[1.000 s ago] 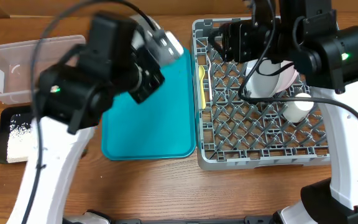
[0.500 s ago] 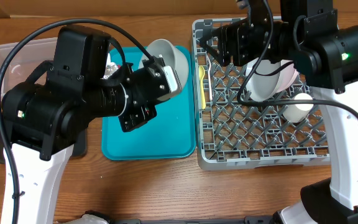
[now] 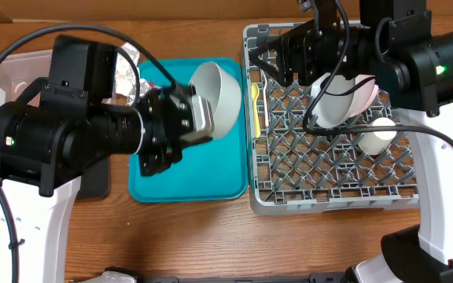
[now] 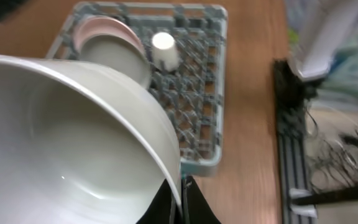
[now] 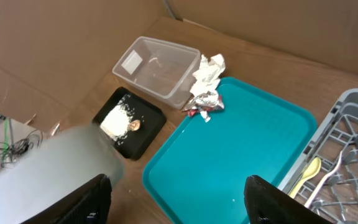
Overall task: Sort waste into correct bins and load items into the dishwasher rack
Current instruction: 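Lift the white bowl with the left gripper toward the right gripper, then grasp the white bowl rim with the right gripper, release left, then carry the white bowl with the right gripper into the rack beside the plates, then lower the white bowl into the rack and open the right gripper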
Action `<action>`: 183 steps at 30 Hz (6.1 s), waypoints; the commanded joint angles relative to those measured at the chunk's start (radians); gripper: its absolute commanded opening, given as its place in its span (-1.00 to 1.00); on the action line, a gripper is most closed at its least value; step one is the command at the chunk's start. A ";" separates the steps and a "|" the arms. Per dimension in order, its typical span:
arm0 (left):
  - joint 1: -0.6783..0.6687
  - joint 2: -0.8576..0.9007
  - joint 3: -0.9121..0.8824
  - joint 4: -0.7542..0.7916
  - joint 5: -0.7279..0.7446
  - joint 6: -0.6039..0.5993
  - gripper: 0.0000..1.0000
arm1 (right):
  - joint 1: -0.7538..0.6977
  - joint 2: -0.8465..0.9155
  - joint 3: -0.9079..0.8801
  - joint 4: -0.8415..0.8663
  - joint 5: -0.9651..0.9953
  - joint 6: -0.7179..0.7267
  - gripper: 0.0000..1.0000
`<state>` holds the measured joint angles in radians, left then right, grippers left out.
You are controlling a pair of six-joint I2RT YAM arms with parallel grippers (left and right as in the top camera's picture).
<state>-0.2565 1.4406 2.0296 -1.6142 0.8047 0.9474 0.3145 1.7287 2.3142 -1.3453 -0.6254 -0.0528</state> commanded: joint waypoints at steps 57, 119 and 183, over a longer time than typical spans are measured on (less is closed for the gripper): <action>-0.372 0.217 0.008 0.106 -0.783 -0.186 -0.92 | 0.112 0.212 0.002 -0.164 0.227 -0.003 -0.92; -0.140 -0.300 0.019 0.348 -1.238 -1.040 1.00 | 0.212 0.417 0.002 -0.241 1.483 0.082 -0.92; -0.140 -0.169 0.019 0.226 -1.226 -1.041 1.00 | 0.203 0.602 0.004 -0.285 1.684 0.078 -0.92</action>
<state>-0.4030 1.2705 2.0403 -1.3895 -0.4164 -0.0765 0.5529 2.3230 2.3127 -1.6161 1.0000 0.0212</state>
